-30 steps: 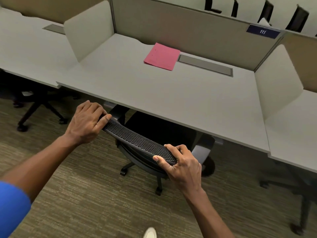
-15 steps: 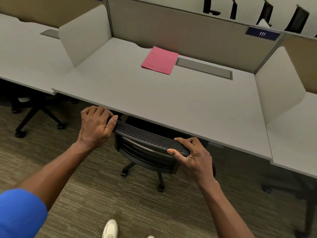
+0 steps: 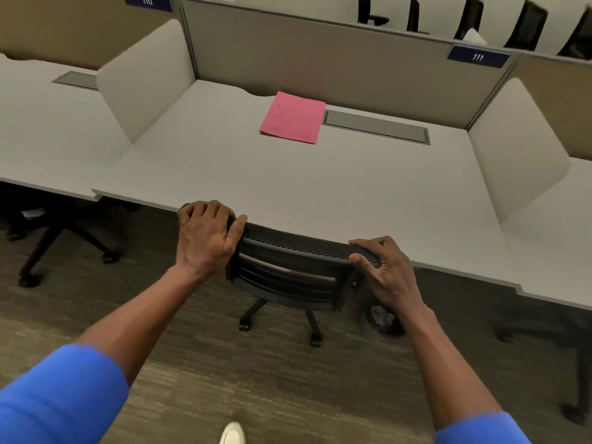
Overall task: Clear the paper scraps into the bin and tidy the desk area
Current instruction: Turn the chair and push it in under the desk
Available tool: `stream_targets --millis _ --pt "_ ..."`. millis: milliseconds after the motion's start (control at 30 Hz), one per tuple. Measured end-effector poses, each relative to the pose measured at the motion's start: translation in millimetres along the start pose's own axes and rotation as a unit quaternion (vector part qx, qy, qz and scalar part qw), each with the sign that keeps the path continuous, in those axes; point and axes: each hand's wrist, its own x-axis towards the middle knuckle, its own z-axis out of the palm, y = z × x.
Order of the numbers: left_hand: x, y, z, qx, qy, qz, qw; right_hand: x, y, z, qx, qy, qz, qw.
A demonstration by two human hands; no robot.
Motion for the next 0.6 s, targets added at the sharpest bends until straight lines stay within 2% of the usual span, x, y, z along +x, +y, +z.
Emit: stream_targets --millis 600 --pt "23.2 0.7 10.3 -0.003 -0.008 -0.008 1.0 33.6 15.5 12.9 0.001 0.045 0.007 0.999"
